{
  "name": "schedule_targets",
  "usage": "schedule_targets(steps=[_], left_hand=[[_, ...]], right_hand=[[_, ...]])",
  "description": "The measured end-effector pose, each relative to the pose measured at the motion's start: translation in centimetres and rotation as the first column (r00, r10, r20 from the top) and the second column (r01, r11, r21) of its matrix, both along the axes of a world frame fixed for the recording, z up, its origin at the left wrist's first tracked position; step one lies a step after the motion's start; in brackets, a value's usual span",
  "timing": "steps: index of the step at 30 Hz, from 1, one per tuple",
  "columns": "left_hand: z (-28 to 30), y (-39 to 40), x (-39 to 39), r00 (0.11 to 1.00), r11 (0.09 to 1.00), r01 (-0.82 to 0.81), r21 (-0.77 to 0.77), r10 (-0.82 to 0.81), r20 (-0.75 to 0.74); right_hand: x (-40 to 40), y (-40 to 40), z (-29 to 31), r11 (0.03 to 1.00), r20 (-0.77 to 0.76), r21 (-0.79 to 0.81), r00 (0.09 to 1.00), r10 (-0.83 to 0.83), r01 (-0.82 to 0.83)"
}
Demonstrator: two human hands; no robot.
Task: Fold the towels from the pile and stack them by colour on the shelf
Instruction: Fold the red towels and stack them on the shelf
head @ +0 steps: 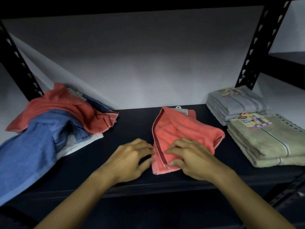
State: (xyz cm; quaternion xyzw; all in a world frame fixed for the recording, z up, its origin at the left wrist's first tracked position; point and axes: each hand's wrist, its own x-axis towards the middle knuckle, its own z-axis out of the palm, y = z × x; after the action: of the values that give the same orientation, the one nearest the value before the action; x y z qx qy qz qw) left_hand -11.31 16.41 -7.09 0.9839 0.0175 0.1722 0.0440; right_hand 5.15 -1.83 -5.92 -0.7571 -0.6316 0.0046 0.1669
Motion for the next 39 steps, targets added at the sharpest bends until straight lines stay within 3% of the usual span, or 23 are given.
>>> schedule_targets(steps=[5,10,13,16,20,23,26,29,34,37,39], left_hand=[[0.1,1.3,1.2,0.996,0.996,0.008,-0.086,-0.015,-0.088],[-0.5,0.6,2.0,0.983,0.996,-0.006,-0.086,-0.01,-0.184],[-0.9,0.2,1.9,0.981,0.992,-0.018,-0.127,-0.006,-0.193],[-1.0,0.0,2.2,0.993,0.975,-0.065,-0.211,0.041,-0.113],[-0.8,0.1,2.5,0.989,0.958,-0.147,-0.246,0.151,-0.003],[-0.9,0.3,2.5,0.991,0.964,-0.13,-0.232,0.137,0.013],[-1.0,0.0,2.8,0.995,0.98,-0.091,-0.176,0.095,0.018],[-0.7,-0.5,3.5,0.995,0.984,-0.098,-0.151,0.095,-0.023],[-0.8,0.2,4.8,0.966,0.99,-0.114,-0.088,0.09,-0.242],[-1.2,0.5,4.9,0.943,0.99,-0.123,-0.074,0.093,-0.319],[-1.2,0.5,4.9,0.939,0.99,-0.125,-0.068,0.096,-0.329]], right_hand=[[0.3,0.6,-1.2,0.983,-0.105,0.146,0.99,-0.096,0.11],[0.9,0.5,0.2,0.874,-0.468,0.375,0.877,-0.108,0.308],[1.2,0.0,1.3,0.856,-0.547,0.383,0.832,-0.093,0.348],[1.0,-0.4,1.2,0.925,-0.55,0.255,0.829,-0.102,0.283],[0.4,-0.9,0.7,0.976,-0.392,0.093,0.908,-0.145,0.196],[0.3,-0.8,1.2,0.98,-0.369,0.067,0.917,-0.149,0.187],[0.3,-0.6,1.9,0.953,-0.508,0.137,0.845,-0.166,0.269],[0.5,-0.3,2.1,0.861,-0.582,0.288,0.791,-0.19,0.418],[0.6,-0.2,1.4,0.759,-0.651,0.426,0.749,-0.12,0.492],[0.8,-0.2,1.8,0.639,-0.605,0.583,0.793,-0.071,0.502],[1.1,-0.4,2.2,0.584,-0.464,0.691,0.881,-0.094,0.426]])
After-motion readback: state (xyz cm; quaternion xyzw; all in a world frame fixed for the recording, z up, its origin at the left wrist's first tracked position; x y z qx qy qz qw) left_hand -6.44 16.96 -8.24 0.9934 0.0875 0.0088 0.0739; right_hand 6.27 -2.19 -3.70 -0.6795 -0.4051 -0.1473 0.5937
